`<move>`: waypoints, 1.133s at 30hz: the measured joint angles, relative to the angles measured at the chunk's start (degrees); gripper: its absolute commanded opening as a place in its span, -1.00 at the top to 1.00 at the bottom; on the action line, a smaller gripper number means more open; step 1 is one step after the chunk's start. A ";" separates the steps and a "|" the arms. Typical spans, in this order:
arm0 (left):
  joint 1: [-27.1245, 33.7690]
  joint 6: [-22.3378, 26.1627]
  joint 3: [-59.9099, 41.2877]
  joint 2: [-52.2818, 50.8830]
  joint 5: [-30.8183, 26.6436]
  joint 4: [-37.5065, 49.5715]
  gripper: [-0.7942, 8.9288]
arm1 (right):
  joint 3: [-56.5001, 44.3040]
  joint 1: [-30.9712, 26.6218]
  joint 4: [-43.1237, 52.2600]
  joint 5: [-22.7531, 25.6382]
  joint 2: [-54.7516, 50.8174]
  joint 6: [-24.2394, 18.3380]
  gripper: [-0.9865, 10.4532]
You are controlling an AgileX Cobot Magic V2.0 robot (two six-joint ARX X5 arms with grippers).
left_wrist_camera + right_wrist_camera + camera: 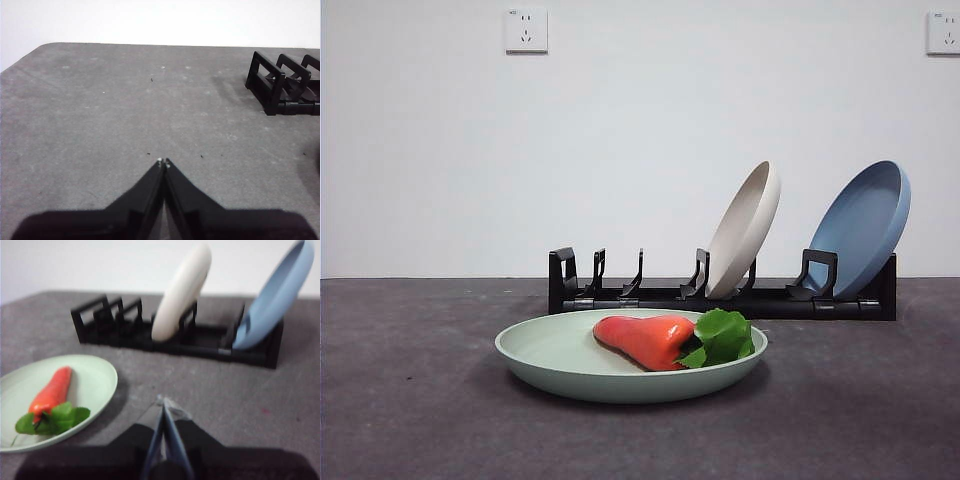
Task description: Take the green plate from the plate rack,put the plate on the table,take the carrot from the table,put the carrot in the plate
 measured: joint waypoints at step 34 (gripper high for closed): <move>0.00 0.00 0.00 0.00 -0.02 0.00 0.84 | 0.02 0.00 -0.11 0.04 -0.07 1.66 0.83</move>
